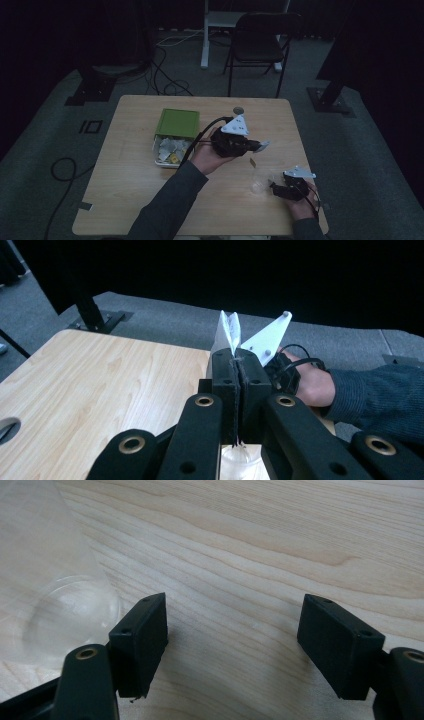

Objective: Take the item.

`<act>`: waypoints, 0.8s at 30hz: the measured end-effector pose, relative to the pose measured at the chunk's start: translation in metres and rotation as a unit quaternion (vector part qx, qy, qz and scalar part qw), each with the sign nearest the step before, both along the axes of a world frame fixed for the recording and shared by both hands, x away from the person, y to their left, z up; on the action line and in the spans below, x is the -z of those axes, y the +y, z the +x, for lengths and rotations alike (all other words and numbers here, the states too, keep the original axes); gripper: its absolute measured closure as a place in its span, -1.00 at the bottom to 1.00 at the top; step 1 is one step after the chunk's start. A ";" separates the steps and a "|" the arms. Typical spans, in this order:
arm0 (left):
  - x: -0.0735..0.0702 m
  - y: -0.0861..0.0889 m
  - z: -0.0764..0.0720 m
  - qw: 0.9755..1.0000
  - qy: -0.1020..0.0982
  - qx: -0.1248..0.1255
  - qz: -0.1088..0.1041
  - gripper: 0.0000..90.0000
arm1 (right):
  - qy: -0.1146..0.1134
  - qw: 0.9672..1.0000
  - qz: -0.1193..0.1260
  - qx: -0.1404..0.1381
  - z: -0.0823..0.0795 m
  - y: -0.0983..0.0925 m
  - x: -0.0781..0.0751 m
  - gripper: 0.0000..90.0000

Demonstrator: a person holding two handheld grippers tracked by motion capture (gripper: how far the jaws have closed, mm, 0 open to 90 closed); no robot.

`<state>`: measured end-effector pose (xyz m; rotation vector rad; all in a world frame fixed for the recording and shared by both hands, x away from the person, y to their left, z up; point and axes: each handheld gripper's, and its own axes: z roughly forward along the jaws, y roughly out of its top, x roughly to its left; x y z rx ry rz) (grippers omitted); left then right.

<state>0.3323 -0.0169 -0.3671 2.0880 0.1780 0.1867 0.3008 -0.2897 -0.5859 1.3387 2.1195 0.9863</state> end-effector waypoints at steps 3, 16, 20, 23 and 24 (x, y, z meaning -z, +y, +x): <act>0.001 -0.010 -0.001 1.000 -0.001 0.008 0.004 0.98 | 0.000 1.000 0.000 0.000 0.000 0.000 0.000 -0.38; 0.035 -0.049 -0.008 0.998 0.012 0.031 0.047 0.95 | 0.000 1.000 0.000 -0.001 0.000 0.000 0.000 -0.38; 0.052 -0.053 -0.004 0.997 0.024 0.028 0.062 0.92 | 0.000 1.000 0.000 0.000 0.000 -0.001 0.000 -0.38; 0.055 -0.053 -0.003 0.997 0.027 0.024 0.064 0.74 | 0.000 1.000 0.000 0.000 0.000 -0.001 0.000 -0.38; 0.055 -0.053 -0.003 0.997 0.027 0.024 0.064 0.56 | 0.000 1.000 0.000 0.000 0.000 -0.001 0.000 -0.38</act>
